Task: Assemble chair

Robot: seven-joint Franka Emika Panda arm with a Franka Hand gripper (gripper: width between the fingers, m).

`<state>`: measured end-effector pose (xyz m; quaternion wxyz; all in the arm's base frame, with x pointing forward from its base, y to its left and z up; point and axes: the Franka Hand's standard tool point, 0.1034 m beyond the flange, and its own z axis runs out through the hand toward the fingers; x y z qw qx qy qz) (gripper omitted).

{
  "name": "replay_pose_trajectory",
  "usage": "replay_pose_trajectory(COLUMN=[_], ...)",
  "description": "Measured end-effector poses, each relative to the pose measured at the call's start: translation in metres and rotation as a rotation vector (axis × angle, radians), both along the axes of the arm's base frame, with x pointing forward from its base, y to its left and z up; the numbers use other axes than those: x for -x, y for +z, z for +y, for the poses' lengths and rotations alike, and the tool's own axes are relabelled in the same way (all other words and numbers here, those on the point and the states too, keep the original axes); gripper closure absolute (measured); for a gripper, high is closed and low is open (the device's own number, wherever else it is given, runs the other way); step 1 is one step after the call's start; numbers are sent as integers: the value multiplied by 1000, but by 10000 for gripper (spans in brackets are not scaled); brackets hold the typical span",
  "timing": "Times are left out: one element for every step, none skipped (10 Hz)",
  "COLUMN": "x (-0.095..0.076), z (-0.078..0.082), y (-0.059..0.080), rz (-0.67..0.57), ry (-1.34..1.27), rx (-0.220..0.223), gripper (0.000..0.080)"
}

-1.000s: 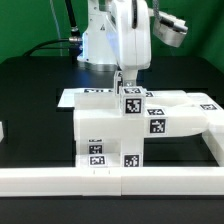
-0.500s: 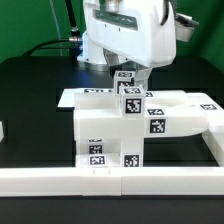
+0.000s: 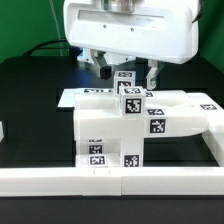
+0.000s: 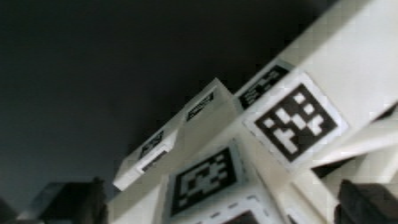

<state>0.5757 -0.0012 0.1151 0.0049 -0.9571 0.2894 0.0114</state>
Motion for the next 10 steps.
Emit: replay_pose_trajectory(x=[0,0,-1,-1,-1,-1,-1,-1,-1,-1], z=[0,-1,-2,-3,-3,-4,-5,-5,-5,-5], y=[0,0,-1,-1,-1,-1,-1,-1,-1,-1], rz=[0,-1,-4,-7,-5,-4,-3,-3,-3,-3], ry=[91,229,295,403,486,551,605,592,592,581], rx=[4,7,9,12,16,20,19,18,18,18], gripper=[150,150,150,150,150,150,150,285,285,429])
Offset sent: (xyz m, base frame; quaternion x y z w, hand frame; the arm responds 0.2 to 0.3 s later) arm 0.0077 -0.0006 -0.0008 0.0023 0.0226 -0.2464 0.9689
